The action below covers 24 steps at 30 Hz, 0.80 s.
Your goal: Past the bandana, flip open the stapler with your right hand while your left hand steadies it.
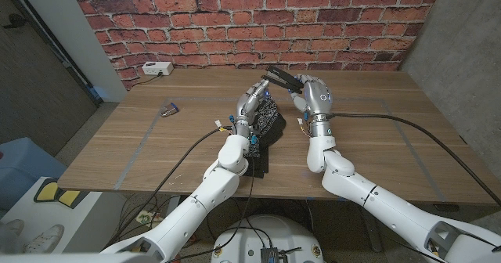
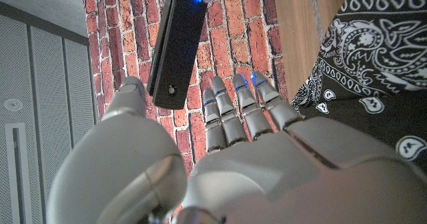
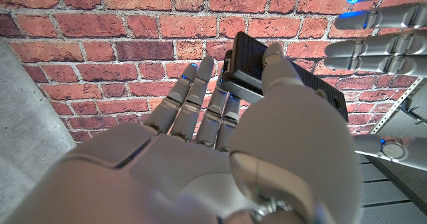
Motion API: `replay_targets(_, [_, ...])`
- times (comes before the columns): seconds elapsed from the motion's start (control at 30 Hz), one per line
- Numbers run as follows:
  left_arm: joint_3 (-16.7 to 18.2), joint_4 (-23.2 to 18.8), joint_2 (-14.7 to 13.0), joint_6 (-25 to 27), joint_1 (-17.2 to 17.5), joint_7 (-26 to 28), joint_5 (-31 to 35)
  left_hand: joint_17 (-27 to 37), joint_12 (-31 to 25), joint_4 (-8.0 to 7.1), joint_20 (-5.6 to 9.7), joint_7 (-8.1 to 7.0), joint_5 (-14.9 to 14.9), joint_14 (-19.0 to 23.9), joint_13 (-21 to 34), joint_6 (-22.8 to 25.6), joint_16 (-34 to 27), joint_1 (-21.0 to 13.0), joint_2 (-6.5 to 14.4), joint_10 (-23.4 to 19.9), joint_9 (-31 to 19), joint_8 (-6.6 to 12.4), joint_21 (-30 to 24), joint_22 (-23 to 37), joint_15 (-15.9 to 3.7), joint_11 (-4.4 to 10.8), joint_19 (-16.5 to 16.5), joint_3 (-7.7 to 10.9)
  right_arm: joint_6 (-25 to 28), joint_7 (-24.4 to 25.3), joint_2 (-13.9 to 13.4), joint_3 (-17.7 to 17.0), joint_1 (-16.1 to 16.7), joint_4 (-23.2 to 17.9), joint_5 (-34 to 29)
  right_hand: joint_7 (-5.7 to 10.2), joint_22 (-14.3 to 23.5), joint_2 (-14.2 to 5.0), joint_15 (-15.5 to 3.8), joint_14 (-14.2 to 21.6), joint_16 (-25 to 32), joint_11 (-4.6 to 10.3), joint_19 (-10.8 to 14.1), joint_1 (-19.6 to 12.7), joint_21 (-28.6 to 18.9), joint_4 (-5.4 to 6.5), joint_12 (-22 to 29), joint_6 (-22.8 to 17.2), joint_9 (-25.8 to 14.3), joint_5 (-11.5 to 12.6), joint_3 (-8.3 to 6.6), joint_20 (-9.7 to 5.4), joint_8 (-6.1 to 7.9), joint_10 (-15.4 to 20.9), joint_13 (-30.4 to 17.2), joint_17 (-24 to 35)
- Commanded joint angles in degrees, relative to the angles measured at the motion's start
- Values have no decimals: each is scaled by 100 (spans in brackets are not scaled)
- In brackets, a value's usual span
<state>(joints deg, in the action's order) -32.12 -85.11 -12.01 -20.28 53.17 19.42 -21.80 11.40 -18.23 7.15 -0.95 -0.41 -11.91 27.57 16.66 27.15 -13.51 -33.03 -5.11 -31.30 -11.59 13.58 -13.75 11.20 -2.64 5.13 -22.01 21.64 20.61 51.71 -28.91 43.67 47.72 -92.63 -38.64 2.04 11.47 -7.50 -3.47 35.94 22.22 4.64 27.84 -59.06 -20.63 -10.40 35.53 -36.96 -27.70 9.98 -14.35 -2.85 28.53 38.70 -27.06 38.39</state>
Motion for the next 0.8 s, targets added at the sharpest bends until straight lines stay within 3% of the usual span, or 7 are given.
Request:
replay_targets(0.03, [-20, 50, 14, 16, -38, -113, -114, 31, -34, -6, 14, 4, -22, 86, 22, 94, -61, -32, 85, -91, -25, 43, -17, 13, -485, 26, -60, -25, -199, 40, -2, -2, -22, 99, -3, 721, 6, -236, -1003, 30, -23, 575, 4, -190, -45, 322, 31, -750, -38, 25, -331, -119, 67, 583, -35, 36])
replay_targets(0.2, [-30, 82, 15, 0, -63, -158, -130, 38, -18, -3, 26, -86, -19, 74, 30, 58, -56, -46, 97, -63, -27, 22, -14, 14, -501, 69, -55, -39, -237, 41, 13, -2, -37, 138, -1, 718, 6, -239, -1003, 39, -35, 574, 6, -187, -56, 325, 20, -754, -33, 25, -329, -119, 64, 593, -18, 50])
replay_targets(0.53, [-61, 340, 66, -287, -153, -464, -230, 58, -1, 25, 69, -113, -35, 32, 50, 51, -49, -184, 243, -42, -37, 10, 7, 13, -539, 161, -11, 10, -271, 52, 27, -5, -26, 171, 13, 716, 5, -237, -1008, 53, -64, 573, 1, -190, -73, 321, 17, -758, -24, 27, -327, -122, 58, 588, -29, 76])
replay_targets(0.8, [-57, 311, 79, -230, -135, -398, -214, 69, -40, 31, 110, -184, -32, 85, 68, 166, -74, -237, 311, -157, -46, 50, 8, 12, -605, 189, -13, 8, -365, 59, 23, -11, -13, 203, 53, 727, 6, -242, -1006, 59, -94, 588, -18, -185, -84, 327, 14, -745, -24, 28, -326, -138, 50, 578, -44, 97])
